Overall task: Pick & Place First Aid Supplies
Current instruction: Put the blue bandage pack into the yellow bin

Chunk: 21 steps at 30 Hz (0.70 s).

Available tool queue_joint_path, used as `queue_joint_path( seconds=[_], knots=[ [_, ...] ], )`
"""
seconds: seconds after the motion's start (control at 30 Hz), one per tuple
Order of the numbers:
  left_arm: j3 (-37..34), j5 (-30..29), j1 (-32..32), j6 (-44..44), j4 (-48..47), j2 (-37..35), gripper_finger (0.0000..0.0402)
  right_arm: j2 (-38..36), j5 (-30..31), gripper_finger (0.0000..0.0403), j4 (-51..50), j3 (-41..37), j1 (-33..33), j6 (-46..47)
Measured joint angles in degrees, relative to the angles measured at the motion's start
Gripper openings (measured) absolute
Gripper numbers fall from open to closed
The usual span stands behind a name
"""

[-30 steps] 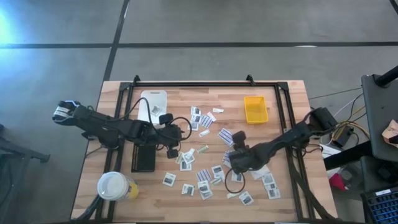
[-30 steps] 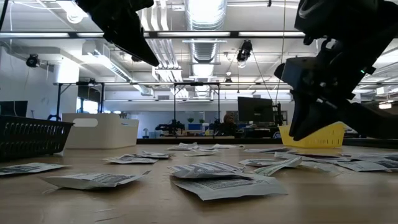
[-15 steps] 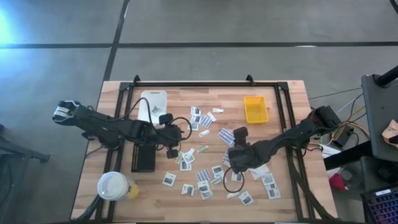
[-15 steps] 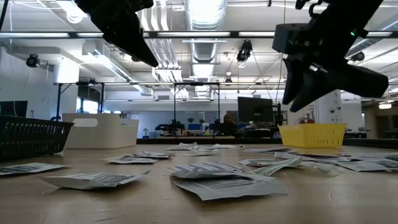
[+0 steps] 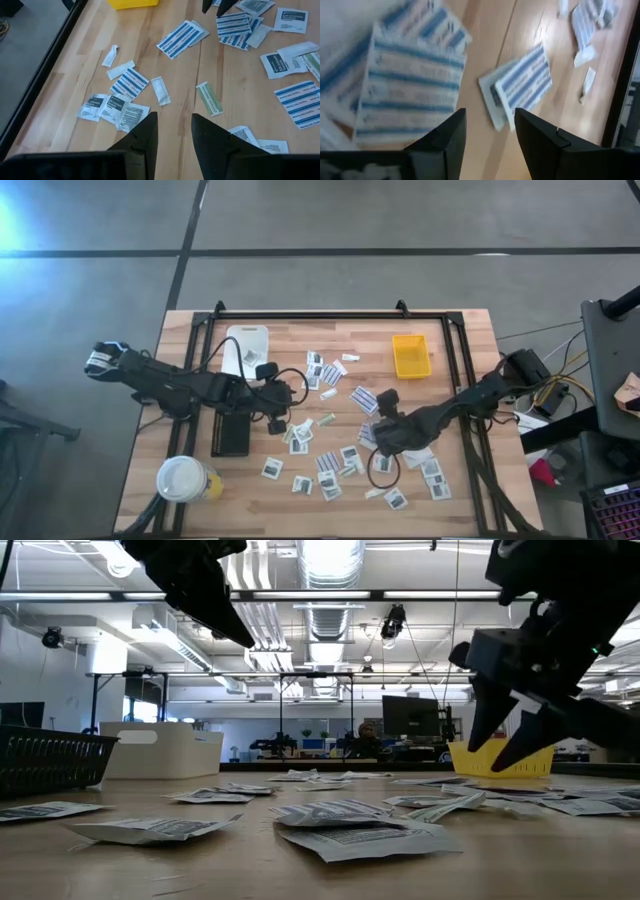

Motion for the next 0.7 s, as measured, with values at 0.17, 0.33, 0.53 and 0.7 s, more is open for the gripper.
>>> queue_joint_path(
  seconds=[0.17, 0.33, 0.53, 0.7],
  knots=[
    [-0.04, -0.43, 0.02, 0.29, 0.01, 0.0, 0.0112, -0.02, 0.18, 0.0149, 4.65, -0.94, -0.79, -3.42],
    [-0.07, -0.43, 0.01, 0.29, 0.01, 0.0, 0.0112, 0.37, 0.18, 0.014, 9.47, -3.14, -2.04, -5.86],
    [-1.14, -0.43, 0.0, 0.27, 0.05, 0.0, 0.0112, 1.88, 2.59, 0.0133, 10.87, -3.83, -2.73, -7.22],
    [-3.49, -0.45, 0.07, 0.18, 0.62, 0.0, 0.0112, 2.08, 3.06, 0.0125, 11.3, -3.85, -3.25, -8.01]
  ],
)
